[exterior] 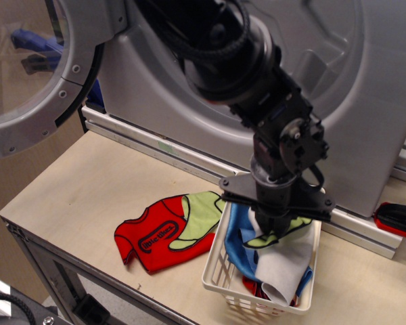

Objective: Take clothes out of laundry machine

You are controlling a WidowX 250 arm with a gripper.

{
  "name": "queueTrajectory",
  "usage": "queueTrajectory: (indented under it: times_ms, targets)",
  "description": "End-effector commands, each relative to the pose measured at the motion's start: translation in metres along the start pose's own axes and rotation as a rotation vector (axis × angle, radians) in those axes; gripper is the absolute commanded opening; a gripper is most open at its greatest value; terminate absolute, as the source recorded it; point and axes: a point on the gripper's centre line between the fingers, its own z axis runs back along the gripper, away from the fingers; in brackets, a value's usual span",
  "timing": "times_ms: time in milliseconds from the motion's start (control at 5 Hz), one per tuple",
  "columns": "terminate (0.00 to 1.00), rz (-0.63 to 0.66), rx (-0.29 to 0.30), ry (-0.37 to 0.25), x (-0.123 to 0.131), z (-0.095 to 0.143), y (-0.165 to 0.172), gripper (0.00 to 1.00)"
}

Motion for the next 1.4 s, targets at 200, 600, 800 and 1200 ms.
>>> queueTrajectory:
  times_ms: [200, 600, 800, 1200]
  targets:
    - [0.00, 0.061, -0.004, 0.036, 0.020, 0.042, -0.008, 1.00]
    - [0.00, 0.073, -0.046, 0.004, 0.042, 0.070, 0.017, 1.00]
    - [0.00, 0.006, -0.016, -0.005, 0.052, 0.086, 0.044, 1.00]
    - [1.00, 0.006, -0.016, -0.005, 0.052, 0.086, 0.044, 1.00]
